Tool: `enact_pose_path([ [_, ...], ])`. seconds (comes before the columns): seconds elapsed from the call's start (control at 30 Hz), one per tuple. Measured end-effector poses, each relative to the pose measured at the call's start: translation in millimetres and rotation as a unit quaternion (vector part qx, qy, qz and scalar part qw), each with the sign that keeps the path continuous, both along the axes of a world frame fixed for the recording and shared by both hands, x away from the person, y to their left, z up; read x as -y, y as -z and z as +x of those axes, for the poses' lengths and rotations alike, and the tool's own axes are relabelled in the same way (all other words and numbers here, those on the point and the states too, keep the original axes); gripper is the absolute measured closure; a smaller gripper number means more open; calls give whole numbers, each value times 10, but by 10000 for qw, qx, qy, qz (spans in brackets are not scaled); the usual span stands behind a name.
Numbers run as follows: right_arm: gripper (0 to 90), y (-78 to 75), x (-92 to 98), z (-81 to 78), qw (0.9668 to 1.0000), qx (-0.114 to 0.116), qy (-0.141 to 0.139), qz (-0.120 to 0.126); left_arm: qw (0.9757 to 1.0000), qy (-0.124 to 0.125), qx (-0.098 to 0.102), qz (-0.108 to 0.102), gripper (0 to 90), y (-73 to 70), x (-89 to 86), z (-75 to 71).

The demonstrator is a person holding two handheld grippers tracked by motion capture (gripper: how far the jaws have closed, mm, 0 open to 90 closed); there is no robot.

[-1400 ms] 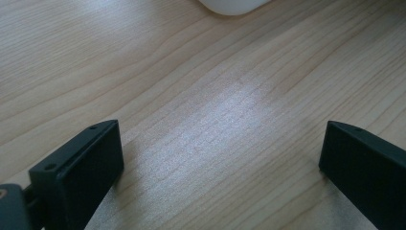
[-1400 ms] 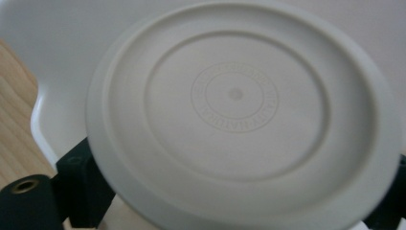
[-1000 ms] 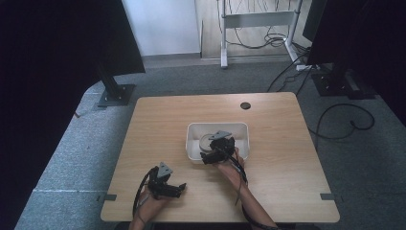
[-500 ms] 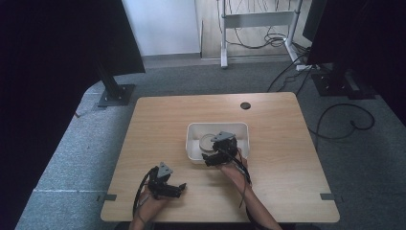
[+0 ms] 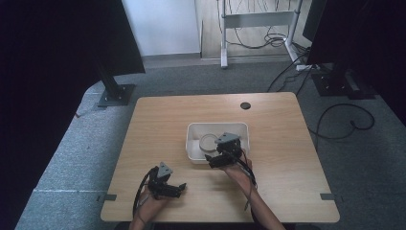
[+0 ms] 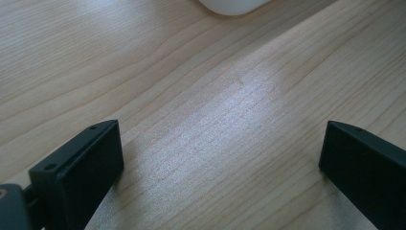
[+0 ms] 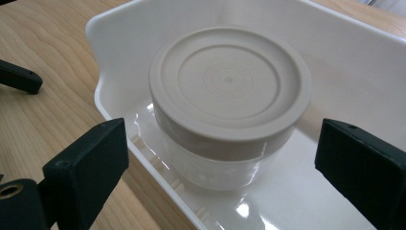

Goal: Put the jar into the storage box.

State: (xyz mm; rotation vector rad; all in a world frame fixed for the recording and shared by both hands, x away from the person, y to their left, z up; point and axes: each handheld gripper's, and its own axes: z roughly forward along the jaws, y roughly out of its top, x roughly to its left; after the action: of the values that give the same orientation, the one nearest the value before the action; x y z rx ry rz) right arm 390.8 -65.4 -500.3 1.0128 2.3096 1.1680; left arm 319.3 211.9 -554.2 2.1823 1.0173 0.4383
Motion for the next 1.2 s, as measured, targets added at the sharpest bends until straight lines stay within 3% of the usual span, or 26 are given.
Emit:
enact_pose_path([
  [1.2, 47, -14, 340, -251, 9997, 176, -146, -82, 10000, 2, 1, 7, 11, 0, -1, 0],
])
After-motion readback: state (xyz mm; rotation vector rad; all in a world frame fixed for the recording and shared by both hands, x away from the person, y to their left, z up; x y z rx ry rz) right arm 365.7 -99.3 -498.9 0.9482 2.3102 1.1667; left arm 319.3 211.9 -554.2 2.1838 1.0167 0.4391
